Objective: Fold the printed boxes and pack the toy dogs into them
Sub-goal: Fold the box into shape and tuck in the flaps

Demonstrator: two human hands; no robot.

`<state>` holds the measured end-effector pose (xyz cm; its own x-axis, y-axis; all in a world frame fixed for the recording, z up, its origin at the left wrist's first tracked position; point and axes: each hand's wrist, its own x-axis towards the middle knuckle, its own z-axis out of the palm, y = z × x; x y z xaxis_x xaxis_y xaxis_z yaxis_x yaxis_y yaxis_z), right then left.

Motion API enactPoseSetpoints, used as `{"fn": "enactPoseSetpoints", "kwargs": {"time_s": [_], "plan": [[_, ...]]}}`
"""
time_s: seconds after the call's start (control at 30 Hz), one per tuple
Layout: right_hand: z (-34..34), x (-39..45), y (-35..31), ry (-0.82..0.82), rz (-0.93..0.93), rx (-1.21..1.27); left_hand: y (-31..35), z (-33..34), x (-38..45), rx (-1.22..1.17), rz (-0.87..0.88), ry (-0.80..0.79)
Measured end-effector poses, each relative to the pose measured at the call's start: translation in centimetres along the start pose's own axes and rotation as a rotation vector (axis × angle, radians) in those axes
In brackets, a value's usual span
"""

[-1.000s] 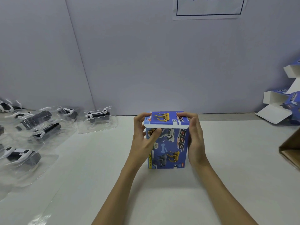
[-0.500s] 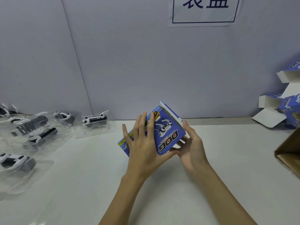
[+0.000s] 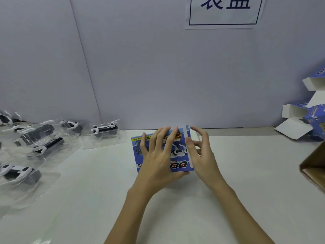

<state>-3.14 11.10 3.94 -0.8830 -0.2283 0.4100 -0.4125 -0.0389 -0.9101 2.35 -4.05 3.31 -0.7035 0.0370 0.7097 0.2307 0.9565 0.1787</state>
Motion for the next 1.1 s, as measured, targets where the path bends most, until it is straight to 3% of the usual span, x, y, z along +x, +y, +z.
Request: {"fn": "enactPoseSetpoints", "kwargs": {"time_s": [0.3, 0.8, 1.1], "plan": [[-0.3, 0.1, 0.2, -0.003, -0.072, -0.068, 0.8, 0.1, 0.2, -0.037, -0.015, 0.099], [-0.2, 0.0, -0.2, -0.044, -0.110, -0.166, 1.4, 0.3, 0.2, -0.067, -0.047, 0.119], [-0.5, 0.4, 0.6, -0.163, -0.076, -0.100, 1.4, 0.1, 0.1, -0.082, -0.063, 0.099]]}}
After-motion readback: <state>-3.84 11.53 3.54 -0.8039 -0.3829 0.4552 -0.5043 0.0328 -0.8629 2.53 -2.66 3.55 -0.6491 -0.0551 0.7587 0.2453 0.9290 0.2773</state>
